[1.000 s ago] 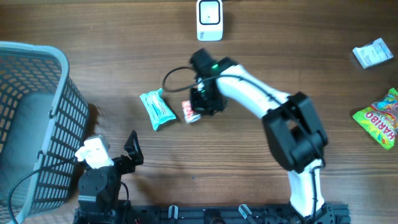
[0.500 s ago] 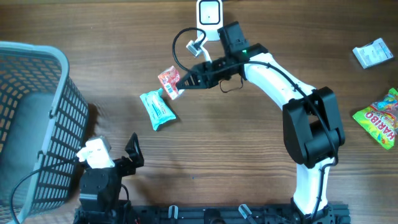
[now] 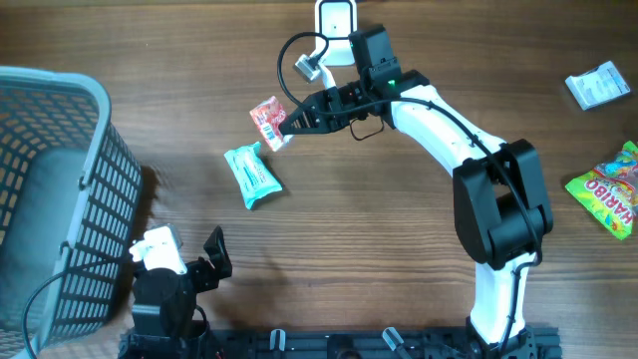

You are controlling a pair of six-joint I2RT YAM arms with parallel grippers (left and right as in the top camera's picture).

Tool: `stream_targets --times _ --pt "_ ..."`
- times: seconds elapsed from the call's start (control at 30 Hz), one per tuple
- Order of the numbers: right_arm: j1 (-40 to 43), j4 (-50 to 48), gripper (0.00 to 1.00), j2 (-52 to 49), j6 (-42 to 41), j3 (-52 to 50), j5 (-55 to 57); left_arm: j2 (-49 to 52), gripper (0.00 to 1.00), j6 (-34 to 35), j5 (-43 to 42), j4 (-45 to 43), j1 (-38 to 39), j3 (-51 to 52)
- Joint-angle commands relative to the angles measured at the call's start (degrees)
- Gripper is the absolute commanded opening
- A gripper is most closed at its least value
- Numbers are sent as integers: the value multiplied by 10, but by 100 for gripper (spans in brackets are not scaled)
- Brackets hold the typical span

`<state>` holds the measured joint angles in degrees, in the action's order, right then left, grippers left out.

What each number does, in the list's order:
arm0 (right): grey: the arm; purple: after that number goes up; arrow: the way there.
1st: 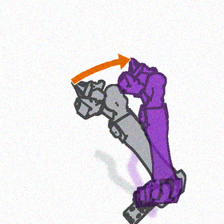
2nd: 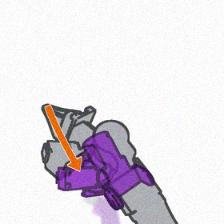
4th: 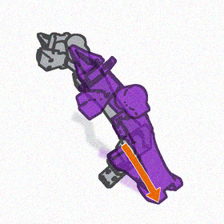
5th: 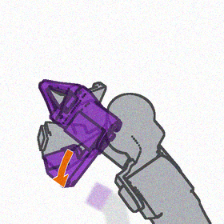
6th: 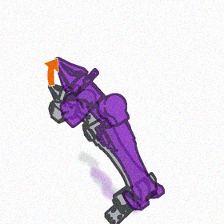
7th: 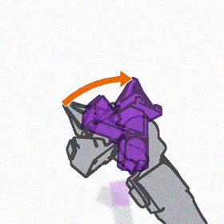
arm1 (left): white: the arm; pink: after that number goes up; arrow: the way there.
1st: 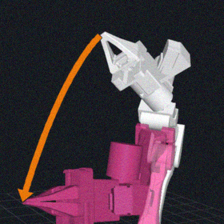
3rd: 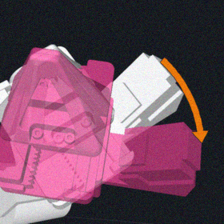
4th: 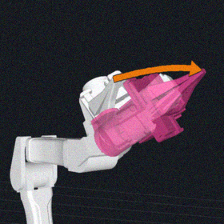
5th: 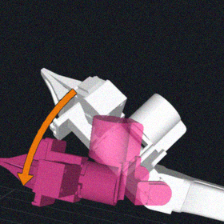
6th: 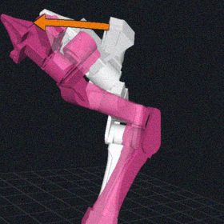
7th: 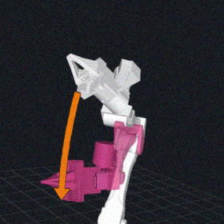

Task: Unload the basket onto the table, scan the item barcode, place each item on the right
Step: 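Lift the pink tissue box up to the scanner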

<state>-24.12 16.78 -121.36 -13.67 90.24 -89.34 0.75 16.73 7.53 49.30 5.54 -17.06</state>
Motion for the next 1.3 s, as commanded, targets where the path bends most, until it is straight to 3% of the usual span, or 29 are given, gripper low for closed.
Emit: stream_targets --times 0.0,0.1,0.23,0.33,0.43,0.53,0.6,0.7,0.8,0.87,1.03,1.27 --pt "-3 -15 4 17 -17 5 -35 -4 100 5 -4 -2 2 2" --pt "-3 -111 5 36 -76 5 -33 -4 100 5 -5 -2 2 2" --pt "-3 -407 5 74 -255 5 47 -4 100 5 -4 -2 2 2" --pt "-4 -578 5 77 -340 5 108 -4 100 5 -5 -2 2 2" --pt "-4 -600 5 84 -358 5 210 -4 100 5 -5 -2 2 2" --pt "-5 -569 5 107 -297 5 271 -4 100 5 -5 -2 2 2" --pt "-5 -475 5 145 -209 5 335 -4 100 5 -5 -1 2 2" --pt "-19 -248 5 215 -13 5 596 -4 100 5 -4 -2 2 2" --pt "-53 -181 5 216 126 5 742 -4 100 5 -4 -1 2 2" --pt "-65 -176 5 192 211 5 773 -4 100 5 -5 -2 2 2" --pt "-67 -219 5 72 355 5 1038 -4 100 5 -5 -2 2 2" --pt "-60 -400 5 -40 377 5 1122 -4 100 5 -5 -2 2 2"
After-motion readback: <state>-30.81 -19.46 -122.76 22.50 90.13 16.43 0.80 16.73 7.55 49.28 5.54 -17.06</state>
